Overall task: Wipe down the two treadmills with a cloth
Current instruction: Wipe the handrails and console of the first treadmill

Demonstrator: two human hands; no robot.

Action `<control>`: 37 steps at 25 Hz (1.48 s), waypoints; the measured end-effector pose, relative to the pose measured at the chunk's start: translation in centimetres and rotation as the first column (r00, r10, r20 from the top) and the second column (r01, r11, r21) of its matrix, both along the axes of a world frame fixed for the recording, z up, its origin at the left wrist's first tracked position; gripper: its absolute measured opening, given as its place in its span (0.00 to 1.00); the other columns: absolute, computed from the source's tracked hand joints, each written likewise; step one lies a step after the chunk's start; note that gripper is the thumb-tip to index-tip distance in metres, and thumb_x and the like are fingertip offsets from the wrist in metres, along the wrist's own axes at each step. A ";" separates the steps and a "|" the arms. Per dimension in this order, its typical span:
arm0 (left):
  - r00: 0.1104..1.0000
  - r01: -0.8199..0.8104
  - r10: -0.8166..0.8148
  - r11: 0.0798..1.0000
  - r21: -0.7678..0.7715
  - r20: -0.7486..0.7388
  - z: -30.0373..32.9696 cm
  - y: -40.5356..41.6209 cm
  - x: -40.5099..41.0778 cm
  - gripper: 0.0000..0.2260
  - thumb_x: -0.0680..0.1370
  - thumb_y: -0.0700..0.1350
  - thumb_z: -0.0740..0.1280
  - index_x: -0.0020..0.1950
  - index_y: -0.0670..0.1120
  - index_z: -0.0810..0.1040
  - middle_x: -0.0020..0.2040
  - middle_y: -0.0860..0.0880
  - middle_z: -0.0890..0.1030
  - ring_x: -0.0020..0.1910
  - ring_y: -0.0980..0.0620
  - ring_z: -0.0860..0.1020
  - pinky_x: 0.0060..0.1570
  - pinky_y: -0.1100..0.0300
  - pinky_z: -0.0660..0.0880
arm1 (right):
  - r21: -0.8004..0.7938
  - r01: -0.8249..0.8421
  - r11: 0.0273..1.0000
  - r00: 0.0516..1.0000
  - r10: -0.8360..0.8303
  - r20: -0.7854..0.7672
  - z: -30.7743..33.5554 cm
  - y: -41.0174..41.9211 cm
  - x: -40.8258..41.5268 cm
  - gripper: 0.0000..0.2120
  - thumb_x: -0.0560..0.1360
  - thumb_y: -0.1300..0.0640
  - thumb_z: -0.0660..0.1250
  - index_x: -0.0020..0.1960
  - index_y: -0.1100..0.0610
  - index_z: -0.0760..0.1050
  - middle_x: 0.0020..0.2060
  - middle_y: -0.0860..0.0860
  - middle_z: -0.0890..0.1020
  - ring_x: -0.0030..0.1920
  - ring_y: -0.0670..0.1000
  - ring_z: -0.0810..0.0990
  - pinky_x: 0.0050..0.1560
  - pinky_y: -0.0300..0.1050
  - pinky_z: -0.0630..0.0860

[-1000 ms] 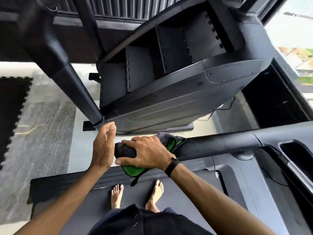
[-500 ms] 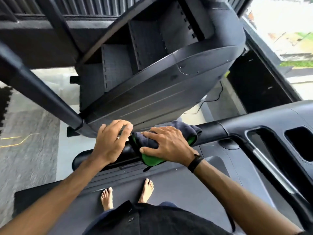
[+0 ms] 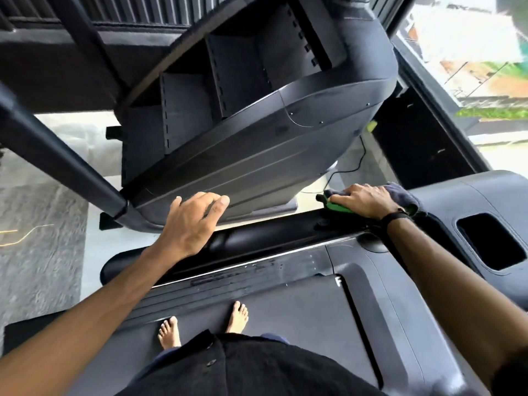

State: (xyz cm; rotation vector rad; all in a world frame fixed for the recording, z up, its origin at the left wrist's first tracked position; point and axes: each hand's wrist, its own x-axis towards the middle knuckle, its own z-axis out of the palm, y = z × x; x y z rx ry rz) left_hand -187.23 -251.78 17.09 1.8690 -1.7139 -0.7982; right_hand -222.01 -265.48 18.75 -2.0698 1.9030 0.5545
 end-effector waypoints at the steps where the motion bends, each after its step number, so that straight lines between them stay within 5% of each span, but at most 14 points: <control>1: 1.000 -0.020 0.020 1.000 0.002 0.001 0.0 0.4 0.4 0.33 0.75 0.68 0.44 0.59 0.50 0.79 0.58 0.53 0.80 0.60 0.51 0.76 0.74 0.38 0.54 | 0.070 0.024 0.997 1.000 -0.023 -0.010 -0.1 -0.5 1.1 0.36 0.69 0.25 0.54 0.61 0.50 0.79 0.63 0.57 0.80 0.62 0.59 0.78 0.58 0.52 0.68; 4: 0.997 -0.073 0.073 0.997 -0.004 0.004 -0.1 2.0 1.8 0.34 0.75 0.68 0.43 0.60 0.50 0.79 0.60 0.52 0.80 0.61 0.51 0.76 0.74 0.39 0.54 | 0.233 -0.032 0.972 0.999 0.028 0.018 -0.7 0.1 7.1 0.35 0.75 0.28 0.56 0.70 0.53 0.72 0.72 0.57 0.72 0.71 0.59 0.71 0.65 0.52 0.65; 8: 0.992 -0.127 0.127 0.991 -0.037 -0.005 0.0 3.5 3.4 0.32 0.77 0.67 0.44 0.60 0.50 0.80 0.59 0.51 0.81 0.60 0.50 0.77 0.74 0.38 0.55 | 0.289 -0.237 0.928 0.959 0.176 0.223 -1.5 5.2 18.4 0.32 0.77 0.30 0.54 0.66 0.54 0.74 0.68 0.59 0.76 0.67 0.59 0.75 0.59 0.52 0.67; 13: 0.993 -0.090 0.082 0.990 -0.107 -0.079 0.0 3.0 3.7 0.29 0.79 0.65 0.46 0.57 0.50 0.80 0.58 0.53 0.81 0.60 0.51 0.77 0.71 0.36 0.60 | -0.124 -0.445 0.887 0.802 0.457 0.384 -1.5 12.6 24.2 0.24 0.78 0.33 0.55 0.57 0.47 0.80 0.48 0.54 0.85 0.49 0.59 0.83 0.47 0.51 0.72; 18: 0.982 0.139 -0.158 0.975 -0.173 -0.102 1.4 -0.1 -2.2 0.26 0.79 0.63 0.48 0.54 0.50 0.79 0.54 0.60 0.76 0.57 0.53 0.77 0.70 0.35 0.58 | -0.461 -0.350 0.815 0.715 0.550 0.430 -2.4 14.3 18.3 0.19 0.75 0.43 0.66 0.58 0.53 0.83 0.53 0.52 0.84 0.53 0.56 0.80 0.54 0.54 0.73; 28: 0.951 0.265 -0.287 0.949 -0.174 -0.117 1.1 -6.6 -15.5 0.24 0.79 0.64 0.48 0.53 0.53 0.79 0.54 0.61 0.77 0.52 0.60 0.73 0.71 0.34 0.58 | -0.471 -0.110 0.875 0.912 0.277 0.302 -1.8 5.6 -3.2 0.19 0.70 0.41 0.59 0.56 0.44 0.80 0.51 0.41 0.82 0.55 0.47 0.78 0.59 0.48 0.68; 37: 0.935 0.311 -0.328 0.941 -0.132 -0.135 0.7 -11.2 -29.0 0.24 0.77 0.66 0.47 0.52 0.54 0.77 0.57 0.56 0.79 0.53 0.57 0.76 0.74 0.38 0.51 | -0.388 0.311 0.868 0.950 -0.272 0.154 -0.2 -2.9 -26.6 0.31 0.70 0.34 0.52 0.71 0.41 0.68 0.67 0.44 0.70 0.74 0.51 0.61 0.75 0.63 0.51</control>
